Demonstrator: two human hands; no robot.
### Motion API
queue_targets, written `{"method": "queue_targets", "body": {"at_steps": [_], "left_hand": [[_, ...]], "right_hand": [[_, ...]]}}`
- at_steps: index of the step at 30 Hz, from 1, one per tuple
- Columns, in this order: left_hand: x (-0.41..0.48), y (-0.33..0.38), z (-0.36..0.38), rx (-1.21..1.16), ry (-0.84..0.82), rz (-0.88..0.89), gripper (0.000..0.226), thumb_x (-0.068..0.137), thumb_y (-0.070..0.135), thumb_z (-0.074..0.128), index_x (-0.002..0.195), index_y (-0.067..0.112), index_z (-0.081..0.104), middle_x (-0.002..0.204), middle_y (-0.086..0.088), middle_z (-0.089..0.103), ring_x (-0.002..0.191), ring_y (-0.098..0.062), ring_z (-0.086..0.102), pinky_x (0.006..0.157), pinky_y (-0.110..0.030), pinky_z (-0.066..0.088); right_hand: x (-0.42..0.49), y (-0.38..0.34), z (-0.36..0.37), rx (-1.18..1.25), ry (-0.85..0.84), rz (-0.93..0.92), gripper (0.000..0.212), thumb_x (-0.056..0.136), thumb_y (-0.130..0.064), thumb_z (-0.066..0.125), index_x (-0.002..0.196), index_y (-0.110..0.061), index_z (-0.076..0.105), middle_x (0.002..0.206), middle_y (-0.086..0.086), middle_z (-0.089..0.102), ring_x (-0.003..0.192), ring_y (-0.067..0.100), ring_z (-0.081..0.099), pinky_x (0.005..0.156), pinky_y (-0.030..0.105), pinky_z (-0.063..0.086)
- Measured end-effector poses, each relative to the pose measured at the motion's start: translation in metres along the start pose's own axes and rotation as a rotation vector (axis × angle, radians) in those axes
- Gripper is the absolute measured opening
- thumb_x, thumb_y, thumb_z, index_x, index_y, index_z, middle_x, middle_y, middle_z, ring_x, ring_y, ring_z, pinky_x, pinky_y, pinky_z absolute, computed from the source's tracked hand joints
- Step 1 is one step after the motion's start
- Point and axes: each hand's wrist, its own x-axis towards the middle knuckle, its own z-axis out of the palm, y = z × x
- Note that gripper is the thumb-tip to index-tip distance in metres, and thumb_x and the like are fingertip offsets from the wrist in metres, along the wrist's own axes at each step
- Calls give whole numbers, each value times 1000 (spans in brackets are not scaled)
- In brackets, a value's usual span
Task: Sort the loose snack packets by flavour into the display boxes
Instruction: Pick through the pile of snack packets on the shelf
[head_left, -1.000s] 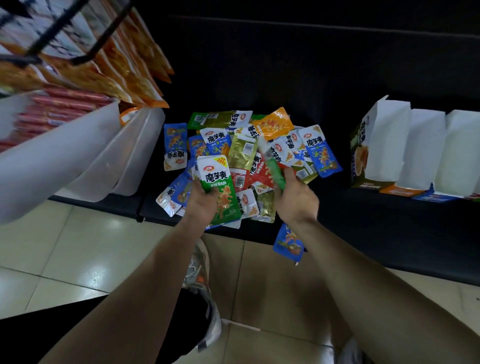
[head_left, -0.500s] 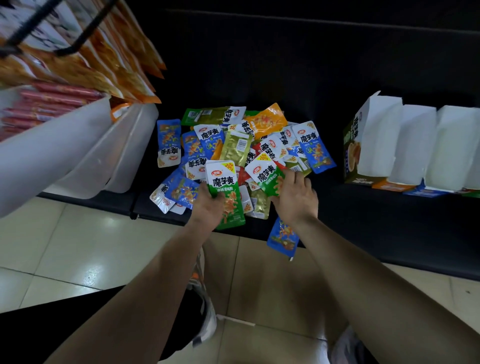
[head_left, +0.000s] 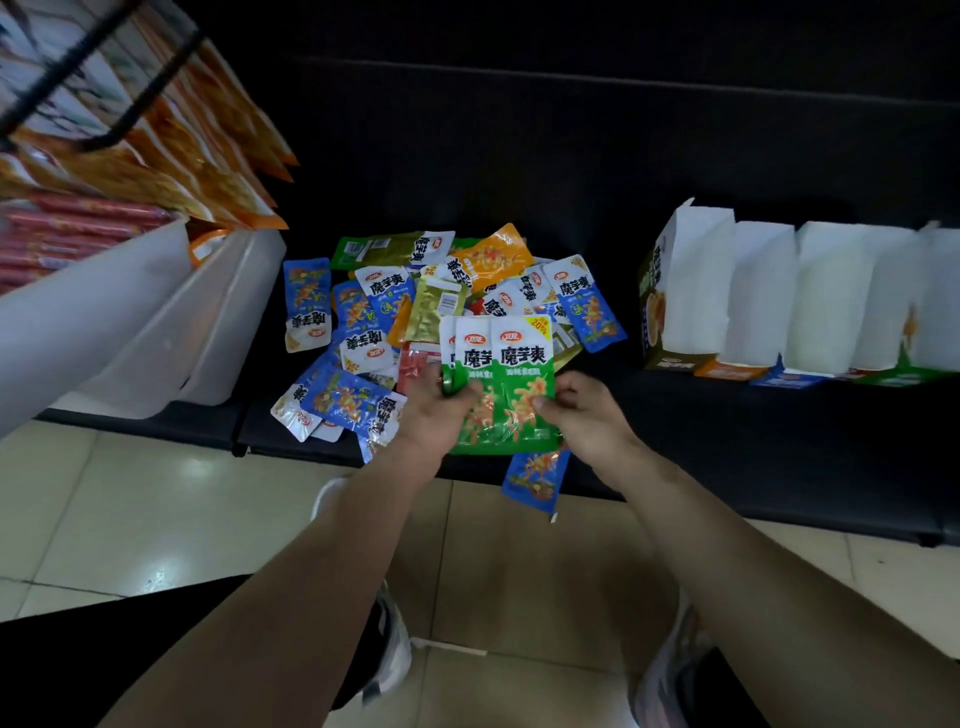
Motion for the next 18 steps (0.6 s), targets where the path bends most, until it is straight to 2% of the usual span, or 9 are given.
{"method": "queue_targets", "body": {"at_steps": [3, 4, 7, 9, 11, 13, 15, 16, 18], "left_hand": [[-14, 12, 17, -145, -81, 3, 45, 96, 16, 65, 135, 19, 43, 92, 23, 51, 101, -6, 58, 74, -11, 43], [-19, 16, 21, -185, -107, -5, 53, 96, 16, 65, 142, 17, 39, 92, 24, 47, 105, -6, 53, 81, -10, 41], [-25, 23, 34, -208, -157, -46, 61, 94, 17, 66, 147, 18, 36, 96, 21, 47, 109, -5, 46, 96, -23, 34], [-23, 22, 40, -215, -167, -83, 43, 93, 20, 68, 132, 21, 49, 109, 15, 63, 116, -13, 57, 106, -35, 41], [-25, 29, 49, -287, -188, -147, 35, 94, 24, 66, 127, 16, 57, 122, -2, 68, 119, -26, 61, 105, -51, 46], [-21, 27, 56, -341, -200, -190, 39, 94, 31, 65, 130, 15, 59, 129, -11, 66, 117, -32, 64, 101, -56, 48], [-18, 25, 63, -215, -188, -104, 64, 81, 54, 74, 133, 21, 56, 136, -5, 61, 122, -27, 60, 105, -55, 45], [-20, 27, 66, -133, -196, -48, 67, 77, 58, 74, 131, 22, 56, 136, 0, 60, 124, -22, 57, 107, -50, 43], [-30, 37, 71, -15, -157, -1, 35, 87, 45, 71, 112, 25, 56, 122, 10, 60, 116, -12, 54, 99, -33, 40]], "right_hand": [[-10, -4, -7, 128, -9, 6, 21, 90, -17, 73, 106, -14, 60, 103, 5, 71, 94, 22, 72, 83, 54, 60], [-13, -6, -11, 190, -25, -6, 26, 88, -13, 76, 109, -14, 60, 102, 5, 72, 92, 21, 73, 82, 52, 61], [-21, -5, -26, 239, -67, -58, 38, 81, -4, 80, 113, -15, 64, 100, 5, 76, 93, 21, 75, 85, 46, 61], [-23, -2, -37, 229, -64, -79, 36, 80, -1, 80, 111, -15, 67, 99, 4, 77, 95, 22, 74, 88, 45, 59], [-24, 2, -48, 246, -27, -89, 30, 81, 0, 79, 107, -12, 70, 101, 6, 77, 98, 24, 73, 92, 45, 57], [-25, 6, -58, 283, 11, -94, 26, 83, 1, 76, 107, -9, 71, 102, 7, 77, 99, 26, 73, 93, 45, 56], [-27, 10, -67, 319, 21, -85, 24, 85, 2, 72, 107, -7, 71, 103, 9, 77, 100, 29, 72, 92, 46, 56], [-29, 12, -71, 329, 16, -80, 24, 86, 2, 71, 108, -7, 71, 104, 10, 76, 101, 30, 72, 92, 47, 56], [-29, 16, -78, 350, 11, -69, 26, 87, 2, 71, 110, -8, 71, 106, 11, 76, 101, 30, 72, 93, 51, 56]]}}
